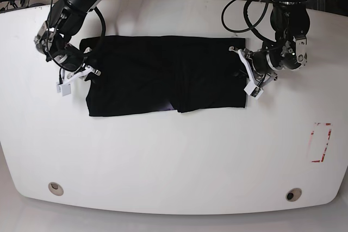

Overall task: Fold the T-shirt properly
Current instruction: 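Fold both shirt ends inward toward each other with both grippers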

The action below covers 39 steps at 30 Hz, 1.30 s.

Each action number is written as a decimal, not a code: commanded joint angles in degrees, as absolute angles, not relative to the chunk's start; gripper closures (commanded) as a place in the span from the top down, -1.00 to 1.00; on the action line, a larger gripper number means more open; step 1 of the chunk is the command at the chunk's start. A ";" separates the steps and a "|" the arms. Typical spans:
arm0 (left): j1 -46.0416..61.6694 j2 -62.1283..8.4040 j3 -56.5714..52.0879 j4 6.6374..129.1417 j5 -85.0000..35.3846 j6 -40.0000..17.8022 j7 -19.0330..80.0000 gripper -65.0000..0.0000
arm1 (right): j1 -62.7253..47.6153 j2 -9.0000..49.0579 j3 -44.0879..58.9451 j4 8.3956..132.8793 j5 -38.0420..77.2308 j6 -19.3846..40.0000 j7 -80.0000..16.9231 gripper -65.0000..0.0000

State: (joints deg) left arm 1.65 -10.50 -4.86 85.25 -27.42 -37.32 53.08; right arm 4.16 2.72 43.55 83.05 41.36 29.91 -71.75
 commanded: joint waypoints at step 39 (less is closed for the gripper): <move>-3.65 -4.00 6.64 76.18 -25.27 -37.76 52.44 -0.89 | -1.63 -1.80 3.30 103.16 42.77 29.58 -60.26 -0.72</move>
